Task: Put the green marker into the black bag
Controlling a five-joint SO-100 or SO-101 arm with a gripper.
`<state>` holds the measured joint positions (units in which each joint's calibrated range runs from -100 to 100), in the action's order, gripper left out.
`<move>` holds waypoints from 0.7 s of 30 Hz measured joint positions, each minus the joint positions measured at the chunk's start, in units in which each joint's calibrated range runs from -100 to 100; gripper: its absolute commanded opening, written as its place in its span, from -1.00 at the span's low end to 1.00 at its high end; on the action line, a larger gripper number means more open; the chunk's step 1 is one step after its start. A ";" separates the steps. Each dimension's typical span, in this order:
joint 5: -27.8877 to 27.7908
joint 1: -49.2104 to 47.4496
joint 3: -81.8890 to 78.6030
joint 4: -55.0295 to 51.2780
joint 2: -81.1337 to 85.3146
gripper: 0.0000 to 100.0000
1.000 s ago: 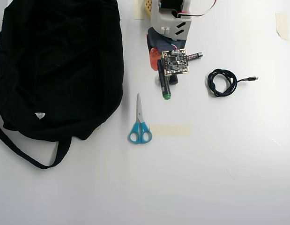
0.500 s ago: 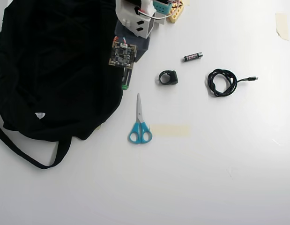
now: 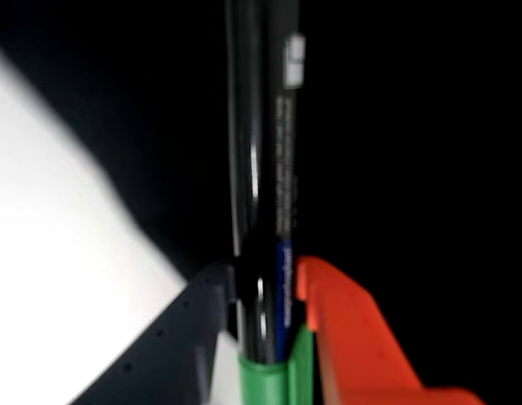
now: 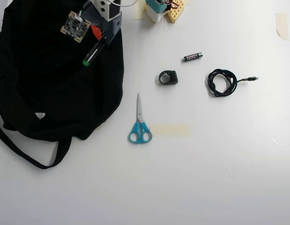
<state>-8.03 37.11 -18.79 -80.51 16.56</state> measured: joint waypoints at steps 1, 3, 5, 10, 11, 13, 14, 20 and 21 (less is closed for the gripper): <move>-0.29 1.84 0.00 0.94 0.00 -0.96; -0.29 6.61 0.00 3.86 0.00 -0.96; -0.29 10.87 -0.16 8.16 0.00 -0.96; -1.27 17.12 -13.21 25.08 -0.08 -0.96; -1.51 17.34 -13.92 26.53 0.00 -0.96; -1.32 16.46 -14.23 28.68 0.00 -0.96; -1.47 15.50 -14.31 30.57 0.00 -0.96; -1.42 12.93 -11.87 35.47 -9.63 -0.94; -1.42 12.42 -8.81 35.47 -12.70 -0.94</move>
<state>-9.45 49.52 -27.59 -45.04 3.86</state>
